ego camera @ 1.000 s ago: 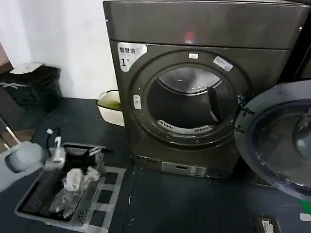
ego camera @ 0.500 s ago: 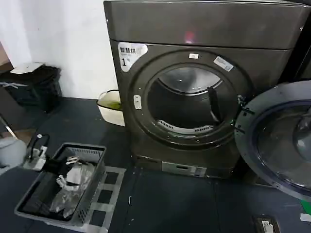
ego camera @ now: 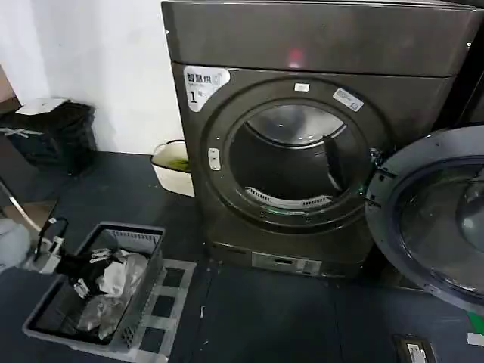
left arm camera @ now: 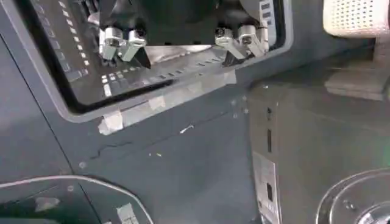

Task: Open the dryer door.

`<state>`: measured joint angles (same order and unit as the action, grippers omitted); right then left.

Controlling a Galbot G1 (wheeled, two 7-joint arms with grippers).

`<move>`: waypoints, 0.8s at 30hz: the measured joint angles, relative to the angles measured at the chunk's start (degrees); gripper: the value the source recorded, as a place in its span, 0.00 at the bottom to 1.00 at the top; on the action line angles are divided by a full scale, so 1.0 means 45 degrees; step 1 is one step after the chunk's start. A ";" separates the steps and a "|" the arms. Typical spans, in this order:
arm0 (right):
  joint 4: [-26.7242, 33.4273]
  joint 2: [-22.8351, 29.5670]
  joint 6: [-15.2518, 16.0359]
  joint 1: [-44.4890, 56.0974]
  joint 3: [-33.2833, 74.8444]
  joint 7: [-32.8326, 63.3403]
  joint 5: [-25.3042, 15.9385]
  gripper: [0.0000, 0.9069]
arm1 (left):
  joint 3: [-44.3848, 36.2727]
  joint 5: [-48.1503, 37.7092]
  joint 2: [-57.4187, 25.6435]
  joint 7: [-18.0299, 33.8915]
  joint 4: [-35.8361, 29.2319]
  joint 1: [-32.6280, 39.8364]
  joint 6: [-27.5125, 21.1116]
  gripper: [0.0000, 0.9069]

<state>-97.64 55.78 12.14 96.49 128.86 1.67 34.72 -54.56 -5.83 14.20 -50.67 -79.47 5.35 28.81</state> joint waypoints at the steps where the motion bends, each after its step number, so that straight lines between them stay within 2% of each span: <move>1: -0.0041 0.0024 0.0000 0.0000 -0.0005 0.0001 0.0001 1.00 | 0.0052 0.0025 -0.0035 -0.0007 -0.0007 -0.0071 0.0019 1.00; 24: -0.0404 0.0343 -0.0026 0.0198 0.0066 -0.0133 0.0138 1.00 | 0.0881 0.1180 -0.0296 -0.0222 0.0226 -0.0759 0.0520 1.00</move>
<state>-99.45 57.33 12.02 97.38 129.15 1.07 35.34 -50.60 -0.52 12.87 -51.67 -78.45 1.94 31.15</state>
